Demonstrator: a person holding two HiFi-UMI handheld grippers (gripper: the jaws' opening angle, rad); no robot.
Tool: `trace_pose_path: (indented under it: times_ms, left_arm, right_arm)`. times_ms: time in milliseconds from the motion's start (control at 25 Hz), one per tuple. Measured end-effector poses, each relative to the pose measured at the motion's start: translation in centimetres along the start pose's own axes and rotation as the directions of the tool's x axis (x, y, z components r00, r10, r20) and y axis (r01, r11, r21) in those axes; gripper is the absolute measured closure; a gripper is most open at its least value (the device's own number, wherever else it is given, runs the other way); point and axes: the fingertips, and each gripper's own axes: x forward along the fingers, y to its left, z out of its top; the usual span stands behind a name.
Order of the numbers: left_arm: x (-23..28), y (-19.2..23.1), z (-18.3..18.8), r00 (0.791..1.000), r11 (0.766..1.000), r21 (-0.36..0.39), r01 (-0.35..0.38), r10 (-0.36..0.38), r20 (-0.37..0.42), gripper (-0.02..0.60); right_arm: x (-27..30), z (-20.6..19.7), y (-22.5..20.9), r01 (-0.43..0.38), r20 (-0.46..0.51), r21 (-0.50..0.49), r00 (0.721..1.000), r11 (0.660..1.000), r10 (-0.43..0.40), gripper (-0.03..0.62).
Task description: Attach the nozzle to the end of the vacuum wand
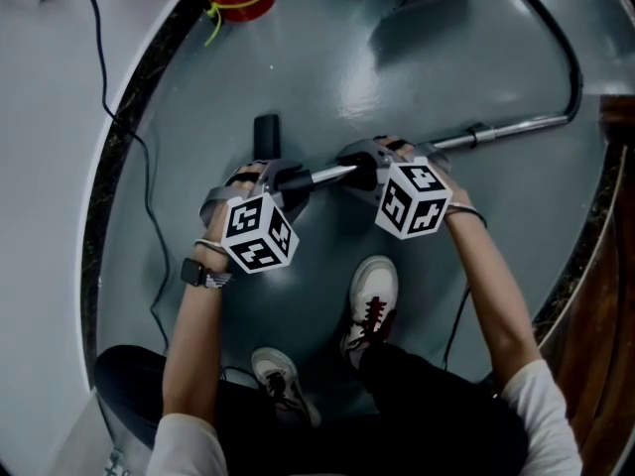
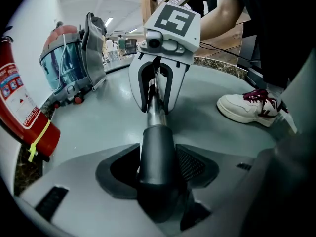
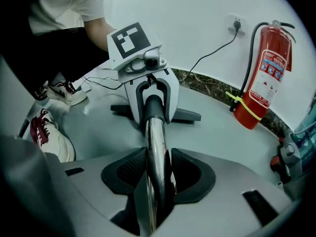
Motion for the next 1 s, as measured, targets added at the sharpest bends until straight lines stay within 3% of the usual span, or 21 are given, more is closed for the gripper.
trace_pose_path:
  times_ms: [160,320,640,800,1000]
  left_arm:
    - [-0.1,-0.3,-0.6,1.000,0.999,-0.019,0.026,-0.026,-0.006,0.310]
    - [-0.5,0.1,-0.5,1.000,0.999,-0.036,0.027,-0.027,0.005,0.307]
    - [-1.9,0.1,-0.6,0.998,0.994,-0.098,0.047,-0.043,0.045,0.291]
    - [-3.3,0.6,-0.1,0.996,0.989,-0.136,0.056,-0.046,0.079,0.290]
    - [-4.9,0.9,0.5,0.994,0.986,-0.155,0.056,-0.040,0.105,0.290]
  right_arm:
    - [0.0,0.2,0.2,-0.009,0.029,0.007,1.000,1.000,0.009,0.427]
    - [-0.1,0.3,0.4,-0.023,0.039,0.009,0.999,1.000,0.022,0.425]
    - [-0.8,0.3,1.2,-0.057,0.055,0.022,0.997,0.998,0.056,0.358]
    - [-2.0,-0.5,1.1,-0.044,0.057,0.088,0.998,0.995,0.039,0.356]
    - [-4.0,-0.8,0.8,0.006,0.135,0.255,0.990,0.967,-0.041,0.356]
